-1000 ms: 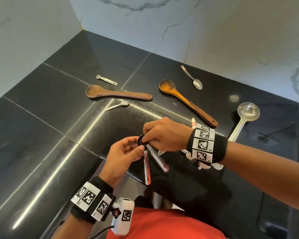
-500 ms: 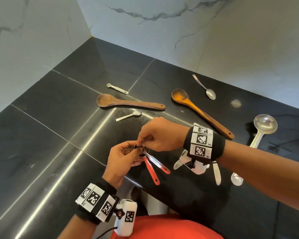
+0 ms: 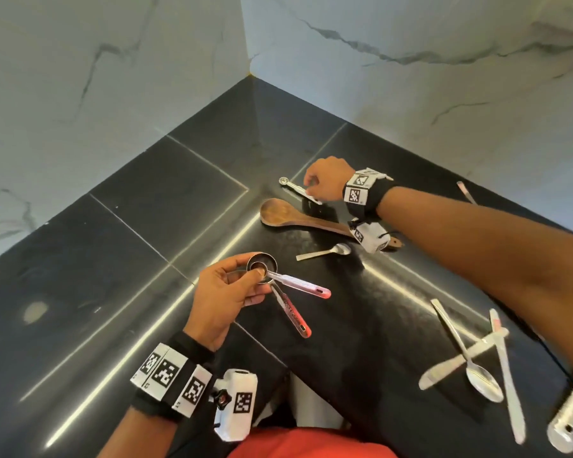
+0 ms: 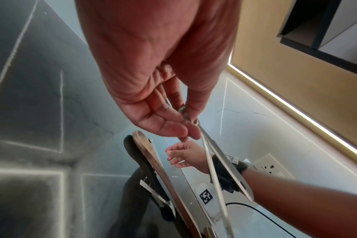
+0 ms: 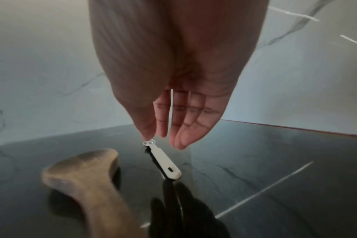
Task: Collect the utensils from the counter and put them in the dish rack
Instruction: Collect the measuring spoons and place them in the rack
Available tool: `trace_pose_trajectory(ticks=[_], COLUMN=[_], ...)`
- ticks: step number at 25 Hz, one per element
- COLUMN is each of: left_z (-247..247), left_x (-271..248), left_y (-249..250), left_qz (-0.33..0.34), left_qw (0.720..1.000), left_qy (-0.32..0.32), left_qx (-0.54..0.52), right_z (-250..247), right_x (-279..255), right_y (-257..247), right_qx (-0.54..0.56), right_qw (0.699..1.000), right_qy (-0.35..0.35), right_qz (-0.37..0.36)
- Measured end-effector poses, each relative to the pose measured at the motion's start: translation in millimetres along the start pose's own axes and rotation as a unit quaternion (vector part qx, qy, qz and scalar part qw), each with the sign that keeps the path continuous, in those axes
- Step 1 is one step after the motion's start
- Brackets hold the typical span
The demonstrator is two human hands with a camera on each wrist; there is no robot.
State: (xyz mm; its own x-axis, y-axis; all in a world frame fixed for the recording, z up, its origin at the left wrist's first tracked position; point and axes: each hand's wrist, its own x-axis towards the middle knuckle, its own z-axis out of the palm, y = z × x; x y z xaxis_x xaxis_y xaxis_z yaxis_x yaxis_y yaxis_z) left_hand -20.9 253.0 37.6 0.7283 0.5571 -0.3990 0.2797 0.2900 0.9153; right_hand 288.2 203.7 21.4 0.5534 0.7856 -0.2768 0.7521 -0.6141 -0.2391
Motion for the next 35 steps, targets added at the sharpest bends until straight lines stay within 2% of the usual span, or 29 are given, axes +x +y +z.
trace_pose_trajectory(ticks=[5,8,9,12,13,15,17,20,23,28,35], left_z=[-30.0,-38.5,-39.3,-33.9,-29.0,-16.2,1.2,27.8,53.3,85.4,131.1], left_x=[12.2,17.3,18.9,22.0,22.2,20.6,17.4,8.1,-6.4,-38.1,-86.3], left_y=[-0.7,-3.5,-5.2,-9.5,-11.1,-13.5,-15.4,-17.0,-21.4,-32.7,-55.9], left_qz=[-0.001,-0.003,-0.003,-0.005,-0.007,-0.008,-0.006,-0.004,-0.008,-0.019,-0.02], left_qw=[1.0,1.0,1.0,0.999,0.999,0.999,0.999,0.999,0.997,0.993,0.994], left_qy=[0.022,0.023,0.023,0.026,0.025,0.014,-0.001,-0.029,-0.055,-0.099,-0.082], left_qx=[-0.013,-0.016,-0.017,-0.026,-0.032,-0.041,-0.043,-0.045,-0.047,-0.065,-0.073], right_z=[17.8,12.2,6.7,-4.3,-4.9,1.0,16.4,34.9,38.7,46.6,58.1], right_x=[44.0,44.2,37.8,-11.2,-38.0,-96.9,-144.3,-182.7,-210.3,-255.3,-318.6], right_y=[-8.5,-11.5,-13.5,-30.1,-38.4,-53.6,-56.6,-46.0,-28.6,-3.6,20.3], right_qx=[-0.051,-0.015,0.016,0.173,0.223,0.276,0.254,0.22,0.237,0.267,0.277], right_qw=[0.998,0.999,0.999,0.982,0.971,0.958,0.962,0.967,0.964,0.961,0.959], right_qy=[-0.016,-0.02,-0.002,0.077,0.074,0.022,0.009,0.054,0.083,0.056,0.045], right_qz=[0.021,0.026,0.03,-0.002,-0.035,-0.079,-0.099,-0.113,-0.091,-0.034,-0.028])
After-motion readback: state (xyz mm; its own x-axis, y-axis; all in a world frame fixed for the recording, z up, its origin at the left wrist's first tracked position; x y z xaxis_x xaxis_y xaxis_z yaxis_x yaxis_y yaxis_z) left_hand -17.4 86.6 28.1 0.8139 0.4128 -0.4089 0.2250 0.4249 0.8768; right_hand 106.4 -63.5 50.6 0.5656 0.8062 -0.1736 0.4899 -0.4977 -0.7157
